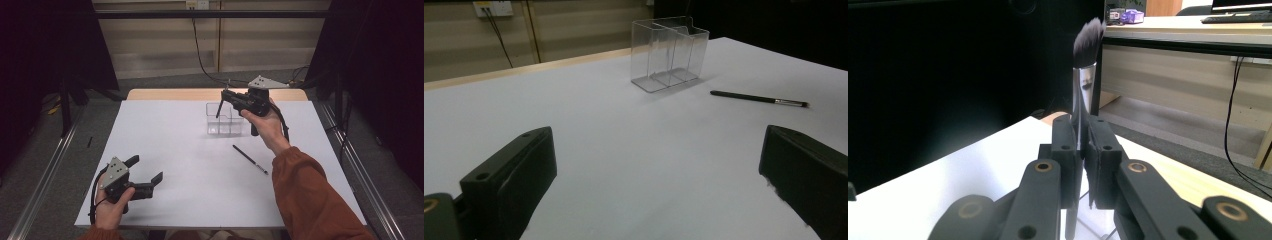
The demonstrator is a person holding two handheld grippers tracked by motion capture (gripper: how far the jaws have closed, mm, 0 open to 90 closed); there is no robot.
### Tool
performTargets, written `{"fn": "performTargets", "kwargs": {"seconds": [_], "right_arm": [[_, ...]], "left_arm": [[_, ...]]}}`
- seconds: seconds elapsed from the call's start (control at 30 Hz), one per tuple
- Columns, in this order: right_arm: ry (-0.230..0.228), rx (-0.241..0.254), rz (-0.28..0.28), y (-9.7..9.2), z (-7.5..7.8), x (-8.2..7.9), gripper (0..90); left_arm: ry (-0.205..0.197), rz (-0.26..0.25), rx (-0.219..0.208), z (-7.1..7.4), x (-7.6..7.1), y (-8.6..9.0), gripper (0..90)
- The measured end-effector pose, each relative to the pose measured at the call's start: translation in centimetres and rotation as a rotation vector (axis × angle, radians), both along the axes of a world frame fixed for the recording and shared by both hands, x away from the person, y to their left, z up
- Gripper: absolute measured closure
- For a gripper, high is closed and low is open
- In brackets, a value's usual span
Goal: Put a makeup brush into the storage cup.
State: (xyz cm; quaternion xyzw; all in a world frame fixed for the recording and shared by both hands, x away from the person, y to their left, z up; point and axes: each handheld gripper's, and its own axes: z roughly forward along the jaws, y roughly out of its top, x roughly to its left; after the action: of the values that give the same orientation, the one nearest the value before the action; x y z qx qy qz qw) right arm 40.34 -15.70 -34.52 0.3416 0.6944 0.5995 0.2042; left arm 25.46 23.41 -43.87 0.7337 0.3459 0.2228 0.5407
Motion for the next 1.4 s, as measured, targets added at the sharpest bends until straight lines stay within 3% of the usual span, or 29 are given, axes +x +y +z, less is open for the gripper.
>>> {"fn": "performTargets", "kwargs": {"seconds": [0.33,0.43,0.6,0.93,1.4], "right_arm": [[-0.008,-0.025,-0.021,0.8,0.5,2.0,83.6],[-0.005,-0.035,-0.027,1.0,0.3,2.5,83.6],[0.011,-0.039,-0.043,1.1,-0.4,3.2,83.5],[0.028,-0.081,-0.037,1.7,-1.5,3.7,83.4],[0.059,-0.073,-0.030,2.2,-2.9,3.9,83.4]], "left_arm": [[-0.011,0.004,0.000,0.0,0.0,0.2,1.8],[-0.030,0.002,0.012,0.1,-0.1,0.1,1.8],[-0.024,-0.002,0.000,0.1,-0.1,0.1,1.9],[-0.019,-0.001,0.001,0.1,0.0,0.1,1.8],[-0.022,-0.002,-0.004,0.1,0.0,0.3,1.8]]}}
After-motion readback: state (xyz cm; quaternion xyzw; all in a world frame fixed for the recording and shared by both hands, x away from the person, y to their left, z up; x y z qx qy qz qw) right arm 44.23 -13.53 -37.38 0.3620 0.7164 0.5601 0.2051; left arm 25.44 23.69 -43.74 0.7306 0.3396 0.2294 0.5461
